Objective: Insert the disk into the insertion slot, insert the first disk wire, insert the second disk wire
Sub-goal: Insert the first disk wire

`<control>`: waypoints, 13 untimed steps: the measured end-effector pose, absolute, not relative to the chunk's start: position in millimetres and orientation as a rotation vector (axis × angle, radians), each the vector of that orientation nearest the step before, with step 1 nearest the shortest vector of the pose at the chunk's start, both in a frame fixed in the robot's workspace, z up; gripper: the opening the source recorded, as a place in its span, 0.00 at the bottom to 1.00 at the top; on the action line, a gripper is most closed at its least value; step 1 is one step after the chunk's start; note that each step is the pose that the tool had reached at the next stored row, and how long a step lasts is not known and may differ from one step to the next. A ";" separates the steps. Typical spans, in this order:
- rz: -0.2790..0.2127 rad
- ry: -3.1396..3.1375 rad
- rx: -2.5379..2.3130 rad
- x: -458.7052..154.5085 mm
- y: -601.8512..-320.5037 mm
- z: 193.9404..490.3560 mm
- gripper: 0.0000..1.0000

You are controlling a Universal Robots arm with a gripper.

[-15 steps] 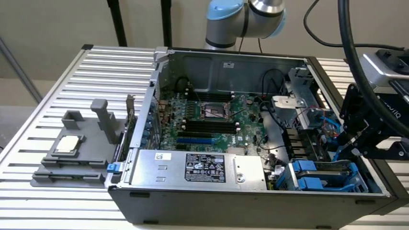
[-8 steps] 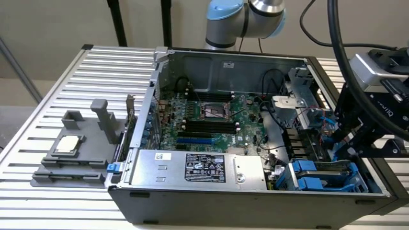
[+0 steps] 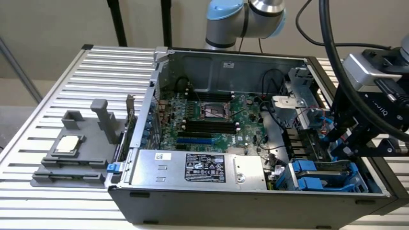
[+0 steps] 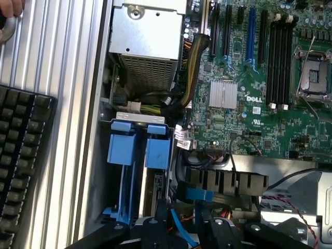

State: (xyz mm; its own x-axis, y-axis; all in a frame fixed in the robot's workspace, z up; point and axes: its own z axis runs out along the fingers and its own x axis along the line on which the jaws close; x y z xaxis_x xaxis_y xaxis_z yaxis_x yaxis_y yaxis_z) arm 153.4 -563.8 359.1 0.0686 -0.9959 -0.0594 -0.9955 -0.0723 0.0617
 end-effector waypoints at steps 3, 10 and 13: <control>-0.135 -2.136 2.294 153.0 -564.6 359.2 0.36; -0.164 -2.144 2.303 153.0 -578.2 361.1 0.36; -0.180 -2.147 2.306 153.0 -585.1 361.9 0.36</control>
State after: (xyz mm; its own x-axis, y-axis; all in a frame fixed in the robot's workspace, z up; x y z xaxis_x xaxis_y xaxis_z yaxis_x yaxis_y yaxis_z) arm 153.0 -585.1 361.9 0.0682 -0.9933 -0.0930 -0.9950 -0.0745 0.0668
